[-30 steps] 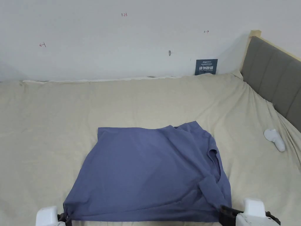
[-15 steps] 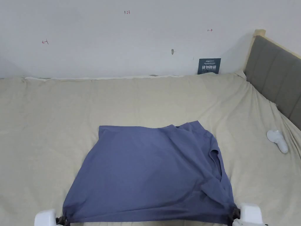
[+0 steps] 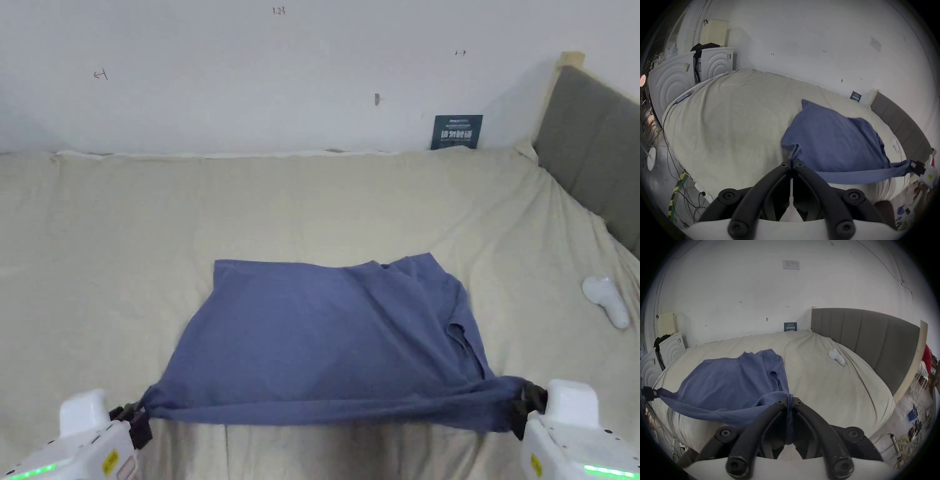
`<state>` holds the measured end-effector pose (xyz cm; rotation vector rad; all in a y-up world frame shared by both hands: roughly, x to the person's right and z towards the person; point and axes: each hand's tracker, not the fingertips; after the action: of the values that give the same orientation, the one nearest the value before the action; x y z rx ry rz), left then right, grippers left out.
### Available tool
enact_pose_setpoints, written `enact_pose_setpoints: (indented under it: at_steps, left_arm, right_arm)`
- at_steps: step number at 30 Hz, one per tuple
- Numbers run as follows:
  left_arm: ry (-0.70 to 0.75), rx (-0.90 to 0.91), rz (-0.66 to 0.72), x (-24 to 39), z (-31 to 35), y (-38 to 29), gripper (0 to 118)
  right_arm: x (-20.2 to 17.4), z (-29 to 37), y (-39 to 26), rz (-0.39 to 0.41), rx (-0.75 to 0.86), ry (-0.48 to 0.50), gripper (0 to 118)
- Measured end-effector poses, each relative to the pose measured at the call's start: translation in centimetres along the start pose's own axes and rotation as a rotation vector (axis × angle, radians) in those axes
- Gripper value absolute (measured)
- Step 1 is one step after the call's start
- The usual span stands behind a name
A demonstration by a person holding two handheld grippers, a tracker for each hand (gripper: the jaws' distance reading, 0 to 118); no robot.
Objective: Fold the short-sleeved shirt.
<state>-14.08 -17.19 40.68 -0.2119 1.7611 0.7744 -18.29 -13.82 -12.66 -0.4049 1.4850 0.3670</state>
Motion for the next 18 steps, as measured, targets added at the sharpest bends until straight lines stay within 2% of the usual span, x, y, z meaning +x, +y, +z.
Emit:
enact_pose_setpoints:
  at_steps: [4,7,11,13,18]
  left_arm:
    - [-0.007,0.030,-0.024,2.2,-3.3,3.7,1]
    - [0.007,0.042,-0.050,4.4,-6.4,5.5,1]
    - [0.081,0.028,0.004,6.2,-11.0,7.8,1]
    - [0.103,-0.030,-0.021,6.8,-13.3,8.5,1]
    - [0.140,-0.034,-0.044,8.2,-17.2,8.4,1]
  right_arm:
    - [-0.4,-3.5,3.5,0.049,0.001,0.004,4]
    - [-0.1,-8.7,5.3,0.032,-0.032,-0.003,4]
    - [-0.9,-14.2,6.7,0.109,-0.094,0.007,4]
    - [-0.8,-16.1,7.1,0.098,-0.108,0.021,4]
    - [-0.6,-21.7,6.8,0.109,-0.171,0.047,4]
